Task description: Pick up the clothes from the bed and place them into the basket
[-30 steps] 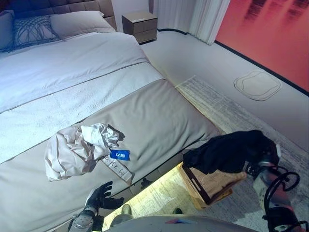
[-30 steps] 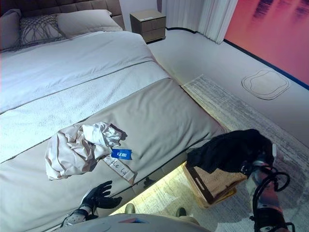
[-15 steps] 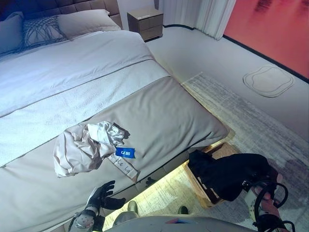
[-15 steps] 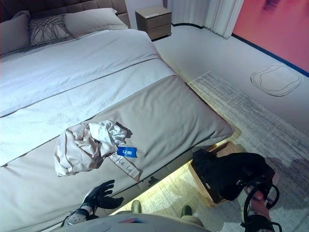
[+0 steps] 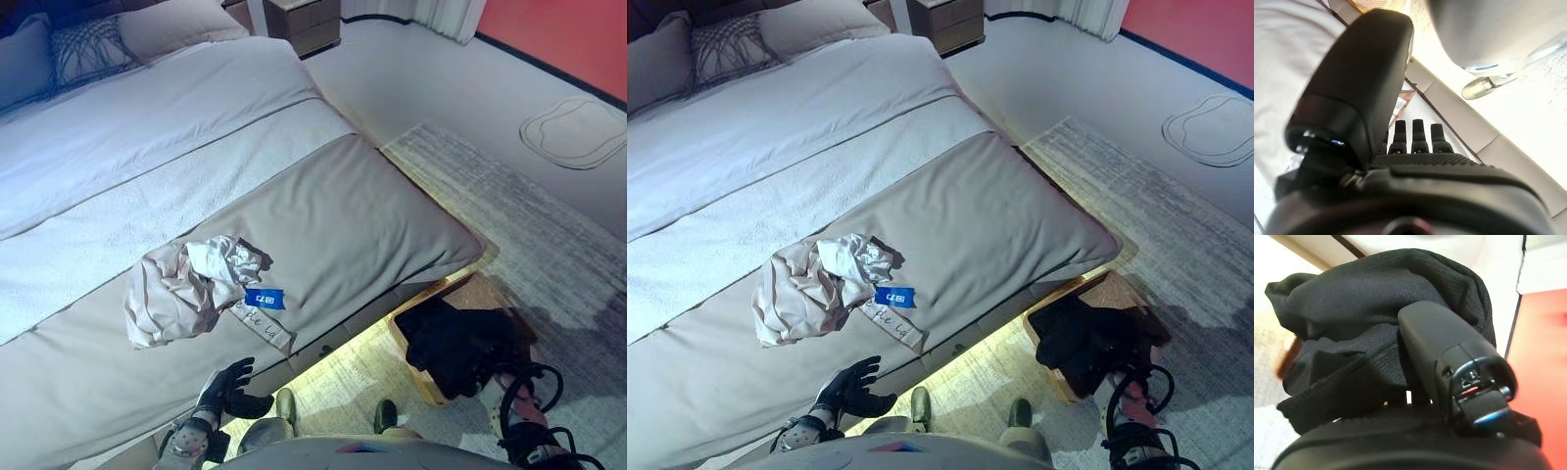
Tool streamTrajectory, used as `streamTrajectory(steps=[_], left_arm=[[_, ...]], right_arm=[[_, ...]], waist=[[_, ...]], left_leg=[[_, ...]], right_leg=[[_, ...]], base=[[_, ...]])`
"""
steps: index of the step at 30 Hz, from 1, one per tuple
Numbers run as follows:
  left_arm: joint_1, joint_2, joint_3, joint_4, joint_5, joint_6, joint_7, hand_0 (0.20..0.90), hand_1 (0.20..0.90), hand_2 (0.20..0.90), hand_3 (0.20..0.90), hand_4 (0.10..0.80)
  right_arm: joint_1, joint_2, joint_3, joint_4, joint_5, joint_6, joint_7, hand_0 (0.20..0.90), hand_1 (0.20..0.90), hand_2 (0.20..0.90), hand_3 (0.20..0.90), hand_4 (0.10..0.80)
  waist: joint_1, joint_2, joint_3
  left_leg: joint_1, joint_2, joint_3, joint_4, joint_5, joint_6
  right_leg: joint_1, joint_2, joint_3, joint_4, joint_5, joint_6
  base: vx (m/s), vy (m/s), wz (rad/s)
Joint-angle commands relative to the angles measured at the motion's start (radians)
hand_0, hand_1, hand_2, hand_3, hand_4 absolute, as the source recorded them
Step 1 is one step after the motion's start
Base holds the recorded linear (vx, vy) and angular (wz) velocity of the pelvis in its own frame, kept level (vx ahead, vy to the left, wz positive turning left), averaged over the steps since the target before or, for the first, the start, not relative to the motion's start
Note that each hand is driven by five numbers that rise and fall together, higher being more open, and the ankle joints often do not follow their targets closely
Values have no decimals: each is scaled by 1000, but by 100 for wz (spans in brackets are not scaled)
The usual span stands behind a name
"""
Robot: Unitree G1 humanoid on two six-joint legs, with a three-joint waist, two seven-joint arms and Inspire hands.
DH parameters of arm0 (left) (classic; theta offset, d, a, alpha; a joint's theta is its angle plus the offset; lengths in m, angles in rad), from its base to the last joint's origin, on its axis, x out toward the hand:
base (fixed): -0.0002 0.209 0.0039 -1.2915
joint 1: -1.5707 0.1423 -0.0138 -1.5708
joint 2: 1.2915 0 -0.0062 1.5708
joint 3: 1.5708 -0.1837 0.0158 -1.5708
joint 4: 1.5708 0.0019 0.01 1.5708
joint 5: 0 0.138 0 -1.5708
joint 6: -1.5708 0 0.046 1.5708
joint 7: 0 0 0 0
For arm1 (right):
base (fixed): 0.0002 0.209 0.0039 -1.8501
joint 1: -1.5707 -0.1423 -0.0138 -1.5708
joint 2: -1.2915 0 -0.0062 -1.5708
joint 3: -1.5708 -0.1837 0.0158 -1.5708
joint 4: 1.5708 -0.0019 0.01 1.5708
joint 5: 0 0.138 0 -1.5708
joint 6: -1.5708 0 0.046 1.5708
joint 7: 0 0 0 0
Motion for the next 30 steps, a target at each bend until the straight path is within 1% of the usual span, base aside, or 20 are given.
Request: streamTrajectory(steps=[1,4,6,7,9,13,16,18,20,21,22,23,26,30], left_arm=[[-127,44,-55,1,-54,-51,-3,900,900,900,900,800],[-157,43,-70,10,-72,-64,11,900,900,900,900,800],[-151,41,-75,11,-68,-69,28,900,900,900,900,800],[-144,44,-75,10,-72,-71,30,900,900,900,900,800],[-134,48,-73,12,-77,-77,30,900,900,900,900,800],[-140,45,-78,8,-118,-91,22,900,900,900,900,800],[-165,39,-86,-2,-165,-106,21,900,900,900,900,800],[-182,32,-91,-13,-192,-113,27,900,900,900,900,800],[-203,32,-91,-25,-206,-113,30,900,900,900,900,800],[-210,35,-93,-37,-216,-112,33,900,900,900,900,800],[-214,37,-96,-45,-219,-112,34,900,900,900,900,800],[-215,39,-98,-59,-220,-107,37,900,900,900,900,800],[-216,61,-100,-107,-233,-88,45,900,900,900,900,800],[-204,67,-92,-107,-231,-94,38,900,900,900,900,800]], right_arm=[[-152,-69,-33,18,0,-123,-81,300,300,300,200,100],[-209,-81,-60,75,44,-179,-157,300,300,300,200,100],[-231,-77,-94,72,27,-214,-267,300,300,300,200,100],[-231,-81,-104,56,7,-218,-314,300,300,300,200,100],[-227,-93,-118,35,-13,-213,-348,300,300,300,200,100],[-285,-175,-124,38,-43,-157,-352,300,300,300,200,100],[-357,-247,-115,78,-42,-135,-303,300,300,300,200,100],[-407,-280,-102,108,-40,-122,-283,300,300,300,200,100],[-447,-296,-86,132,-21,-117,-274,300,300,300,200,100],[-467,-303,-83,154,-2,-111,-243,458,458,458,384,284],[-484,-309,-77,177,5,-107,-209,639,639,639,595,495],[-494,-314,-70,184,7,-107,-194,900,900,900,900,800],[-524,-322,-39,167,2,-87,-165,900,900,900,900,800],[-521,-319,-19,147,-42,-83,-124,900,900,900,900,800]], waist=[[30,-18,44],[32,-9,69],[30,-2,78],[27,1,79],[21,7,81],[4,46,107],[-7,77,150],[-9,87,185],[-7,88,214],[-4,90,232],[0,92,242],[2,94,248],[8,100,264],[9,104,256]], left_leg=[[-51,-49,-66,1,-47,18],[-76,-54,-73,1,-44,24],[-80,-58,-76,1,-45,28],[-79,-58,-76,1,-46,28],[-77,-61,-74,1,-47,28],[-96,-71,-62,1,-35,25],[-129,-78,-43,15,-22,22],[-160,-83,-33,47,-21,21],[-202,-84,-33,96,-29,20],[-228,-84,-34,127,-33,20],[-243,-84,-36,142,-35,20],[-250,-84,-37,146,-35,20],[-257,-87,-45,142,-32,20],[-242,-89,-48,121,-27,18]], right_leg=[[-32,-44,-32,37,21,25],[-56,-41,-30,39,25,24],[-62,-41,-28,41,28,26],[-64,-43,-27,45,27,27],[-69,-47,-24,51,26,29],[-112,-60,-5,79,22,26],[-153,-65,10,96,21,19],[-177,-66,13,109,19,9],[-205,-64,12,134,12,-2],[-222,-63,9,152,9,-10],[-230,-61,8,162,6,-14],[-234,-60,7,166,5,-16],[-239,-57,4,161,7,-20],[-239,-63,-2,157,7,-18]], base=[[-208,-38,18],[-133,-43,5],[-20,-37,4],[0,0,0],[10,29,0],[-44,125,-1],[-120,128,-7],[-134,54,-22],[-118,-42,-17],[-93,-74,-9],[-70,-67,-7],[-52,-65,-6],[-32,-46,-4],[4,18,2]])
